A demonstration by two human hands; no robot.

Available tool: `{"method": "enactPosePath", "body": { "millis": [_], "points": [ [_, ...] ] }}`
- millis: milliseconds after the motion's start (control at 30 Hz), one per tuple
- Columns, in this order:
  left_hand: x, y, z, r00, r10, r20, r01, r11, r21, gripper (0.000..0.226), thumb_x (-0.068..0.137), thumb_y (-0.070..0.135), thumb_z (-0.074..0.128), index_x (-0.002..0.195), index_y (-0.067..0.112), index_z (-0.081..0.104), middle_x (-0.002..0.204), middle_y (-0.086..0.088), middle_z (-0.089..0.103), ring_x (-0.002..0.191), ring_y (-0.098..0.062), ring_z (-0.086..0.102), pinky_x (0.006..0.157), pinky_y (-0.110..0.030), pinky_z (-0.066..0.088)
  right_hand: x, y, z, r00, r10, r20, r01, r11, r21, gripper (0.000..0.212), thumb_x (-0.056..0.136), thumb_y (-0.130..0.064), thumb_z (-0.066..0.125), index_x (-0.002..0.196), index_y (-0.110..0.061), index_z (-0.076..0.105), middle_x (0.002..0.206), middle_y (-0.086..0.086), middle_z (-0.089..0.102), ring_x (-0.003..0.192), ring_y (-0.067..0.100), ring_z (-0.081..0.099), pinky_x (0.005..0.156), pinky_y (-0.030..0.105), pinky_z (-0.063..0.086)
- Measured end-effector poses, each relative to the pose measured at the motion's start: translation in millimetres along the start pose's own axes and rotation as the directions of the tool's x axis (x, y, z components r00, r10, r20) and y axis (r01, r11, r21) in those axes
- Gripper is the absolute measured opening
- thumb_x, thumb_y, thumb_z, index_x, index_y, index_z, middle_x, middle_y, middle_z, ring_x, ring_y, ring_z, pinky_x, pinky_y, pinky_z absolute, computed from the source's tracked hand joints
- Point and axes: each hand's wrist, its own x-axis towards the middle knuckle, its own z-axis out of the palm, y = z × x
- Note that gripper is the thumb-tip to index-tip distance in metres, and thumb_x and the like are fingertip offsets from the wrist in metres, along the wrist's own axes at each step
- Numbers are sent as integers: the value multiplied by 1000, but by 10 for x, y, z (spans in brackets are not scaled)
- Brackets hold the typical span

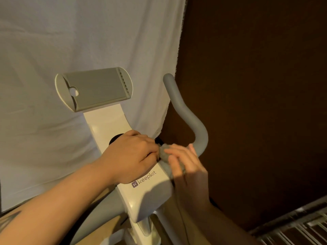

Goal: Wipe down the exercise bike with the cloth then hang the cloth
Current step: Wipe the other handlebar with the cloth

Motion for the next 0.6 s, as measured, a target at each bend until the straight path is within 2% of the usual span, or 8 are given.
{"method": "enactPosePath", "body": {
  "millis": [100, 133, 200, 267, 367, 433, 533, 600],
  "points": [
    [11, 5, 2, 999, -33, -38, 33, 999, -20, 52, 84, 43, 21, 82, 24, 70, 89, 12, 65, 87, -9, 55, 86, -33, 43, 63, 214, -114, 964, -250, 91, 260, 960, -108, 27, 94, -15, 49, 109, -13, 72, 114, -4, 70, 113, 7, 61, 113, 37, 34],
    [6, 3, -1, 998, -43, -45, 42, 999, -30, 51, 84, 43, 22, 83, 26, 71, 90, 14, 66, 88, -8, 56, 85, -33, 43, 139, 345, -159, 963, -258, 78, 267, 954, -138, 25, 94, -14, 51, 109, -11, 71, 115, -2, 70, 112, 9, 62, 112, 41, 36],
    [-18, 10, -8, 996, -63, -64, 59, 996, -59, 47, 83, 42, 25, 83, 29, 71, 90, 17, 66, 86, -6, 56, 85, -32, 44, 210, 465, -192, 995, -88, -36, 86, 994, -65, 25, 95, -16, 53, 112, -9, 70, 118, 0, 68, 115, 10, 61, 110, 48, 38],
    [-46, 52, 1, 990, -94, -106, 84, 992, -90, 42, 83, 40, 28, 81, 31, 69, 87, 19, 64, 83, -3, 55, 84, -30, 44, 105, 374, -103, 986, 72, -153, -70, 997, 19, 26, 96, -19, 51, 115, -12, 68, 122, -1, 66, 122, 9, 56, 113, 45, 34],
    [1, 208, -56, 977, -192, -97, 168, 962, -214, 32, 89, 33, 37, 85, 33, 68, 87, 21, 62, 83, 0, 54, 79, -19, 42, 50, 316, -74, 990, 93, -103, -90, 995, 33, 28, 96, -22, 50, 118, -17, 67, 126, -5, 63, 128, 6, 50, 118, 32, 25],
    [126, 315, -96, 977, -215, -12, 207, 951, -230, 24, 95, 28, 43, 93, 34, 66, 93, 20, 62, 81, 1, 54, 71, -15, 41, 255, 432, -140, 982, 167, -84, -166, 986, 19, 26, 97, -22, 53, 118, -17, 67, 125, -8, 62, 124, 1, 49, 116, 32, 29],
    [398, 403, -22, 965, -246, 88, 261, 910, -322, 20, 97, 26, 46, 102, 33, 64, 98, 16, 64, 80, -1, 56, 73, -23, 47, 650, 527, -231, 897, 389, -212, -375, 921, 104, 23, 98, -21, 53, 117, -19, 66, 119, -5, 63, 106, -1, 55, 98, 25, 47],
    [573, 414, 89, 957, -266, 111, 289, 866, -409, 20, 97, 23, 48, 109, 29, 63, 103, 11, 66, 91, -6, 60, 85, -31, 50, 650, 449, -168, 833, 470, -291, -428, 882, 198, 24, 99, -23, 51, 120, -21, 64, 119, -5, 64, 105, -1, 56, 92, 13, 47]
  ]
}}
